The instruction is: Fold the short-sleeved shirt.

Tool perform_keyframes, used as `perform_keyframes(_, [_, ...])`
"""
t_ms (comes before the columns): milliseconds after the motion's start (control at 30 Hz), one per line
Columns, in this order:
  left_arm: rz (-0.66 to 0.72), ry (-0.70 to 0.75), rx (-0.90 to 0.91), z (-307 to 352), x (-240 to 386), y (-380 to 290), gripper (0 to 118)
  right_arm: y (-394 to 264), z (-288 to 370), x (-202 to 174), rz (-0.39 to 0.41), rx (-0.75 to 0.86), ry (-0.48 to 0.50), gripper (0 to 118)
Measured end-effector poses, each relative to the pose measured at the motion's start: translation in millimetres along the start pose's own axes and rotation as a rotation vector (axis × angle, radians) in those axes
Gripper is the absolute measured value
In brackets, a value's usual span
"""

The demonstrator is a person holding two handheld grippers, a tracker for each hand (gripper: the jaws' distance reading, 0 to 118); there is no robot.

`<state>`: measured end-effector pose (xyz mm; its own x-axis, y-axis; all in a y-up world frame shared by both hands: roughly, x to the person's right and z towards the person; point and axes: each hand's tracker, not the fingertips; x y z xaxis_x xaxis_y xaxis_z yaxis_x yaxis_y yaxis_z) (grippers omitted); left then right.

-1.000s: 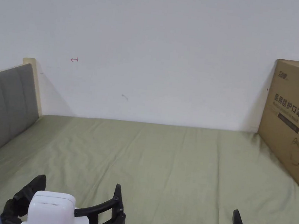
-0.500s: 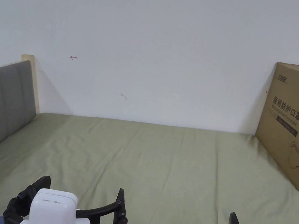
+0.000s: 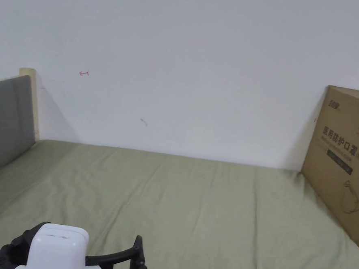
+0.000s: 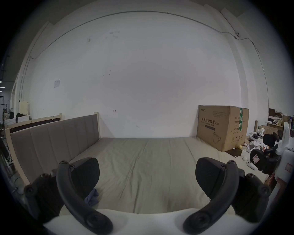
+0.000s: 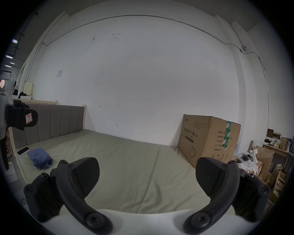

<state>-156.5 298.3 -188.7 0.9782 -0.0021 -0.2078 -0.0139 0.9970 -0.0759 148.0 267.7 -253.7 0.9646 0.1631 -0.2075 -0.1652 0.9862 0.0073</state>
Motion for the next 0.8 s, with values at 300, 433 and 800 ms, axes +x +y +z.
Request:
perform_keyframes(300, [0.068, -0.037, 0.001, 5.1, 6.7, 18.3, 118, -0.7, -6.4, 2.2, -0.026, -0.024, -0.009, 118])
perform_keyframes(433, [0.05, 0.001, -0.056, 1.4, 11.1, 23.2, 118, -3.1, -7.7, 2.1, -0.035, -0.052, -0.006, 118])
perform_keyframes(800, [0.108, 0.012, -0.089, -1.6, 9.4, 15.3, 118, -1.8, -8.0, 3.1, -0.035, -0.053, -0.013, 118])
